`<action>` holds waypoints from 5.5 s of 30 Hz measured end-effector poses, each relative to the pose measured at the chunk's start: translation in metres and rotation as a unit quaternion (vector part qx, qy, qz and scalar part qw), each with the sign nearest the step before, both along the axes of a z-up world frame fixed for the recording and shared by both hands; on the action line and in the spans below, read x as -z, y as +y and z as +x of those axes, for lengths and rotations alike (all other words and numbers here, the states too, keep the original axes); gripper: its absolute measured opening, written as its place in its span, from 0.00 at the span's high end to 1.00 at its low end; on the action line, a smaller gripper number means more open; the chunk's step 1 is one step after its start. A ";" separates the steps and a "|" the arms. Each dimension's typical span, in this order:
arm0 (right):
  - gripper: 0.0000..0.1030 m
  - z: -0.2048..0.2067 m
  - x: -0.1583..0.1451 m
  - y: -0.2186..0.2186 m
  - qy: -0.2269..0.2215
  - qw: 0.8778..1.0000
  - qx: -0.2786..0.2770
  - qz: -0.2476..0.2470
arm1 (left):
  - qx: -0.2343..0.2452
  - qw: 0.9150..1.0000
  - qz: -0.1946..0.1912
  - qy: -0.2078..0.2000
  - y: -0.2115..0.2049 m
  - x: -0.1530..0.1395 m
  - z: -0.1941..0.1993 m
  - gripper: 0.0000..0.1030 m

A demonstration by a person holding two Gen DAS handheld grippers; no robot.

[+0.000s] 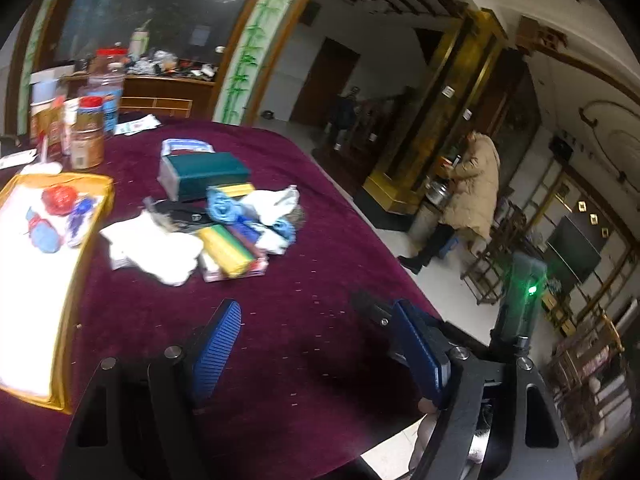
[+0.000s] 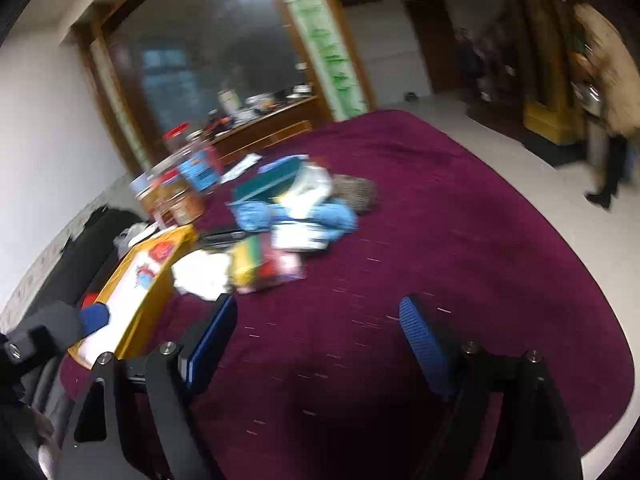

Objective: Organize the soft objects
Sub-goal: 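Reach the left gripper to the light blue cloth and grasp it, then carry the blue cloth into the tray and release while right gripper grasps a white towel, then carry the white towel into the tray and open the right gripper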

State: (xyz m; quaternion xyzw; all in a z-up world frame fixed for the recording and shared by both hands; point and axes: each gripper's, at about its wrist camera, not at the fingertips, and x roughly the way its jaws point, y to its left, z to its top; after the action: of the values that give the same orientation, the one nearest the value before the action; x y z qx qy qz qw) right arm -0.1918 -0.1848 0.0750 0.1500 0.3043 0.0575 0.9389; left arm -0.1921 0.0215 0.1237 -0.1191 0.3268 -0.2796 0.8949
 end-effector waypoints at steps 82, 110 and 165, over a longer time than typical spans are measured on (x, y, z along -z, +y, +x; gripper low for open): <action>0.06 0.191 0.019 -0.043 0.040 0.999 0.032 0.009 | -0.141 0.989 0.020 -0.029 0.090 -0.039 0.077 0.74; 0.07 0.188 -0.007 0.185 0.152 0.945 -0.252 -0.140 | -0.252 0.965 -0.066 -0.037 0.260 0.008 -0.015 0.74; 0.52 0.239 0.039 0.359 0.268 0.901 -0.338 0.041 | -0.311 0.945 -0.096 0.035 0.324 0.035 0.014 0.24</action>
State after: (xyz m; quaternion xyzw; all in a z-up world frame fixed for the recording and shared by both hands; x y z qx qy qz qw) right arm 0.0475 0.1743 0.0361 0.0860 0.5742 0.3417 0.7390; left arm -0.1777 0.3450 0.0890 -0.3099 0.2758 -0.0128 0.9098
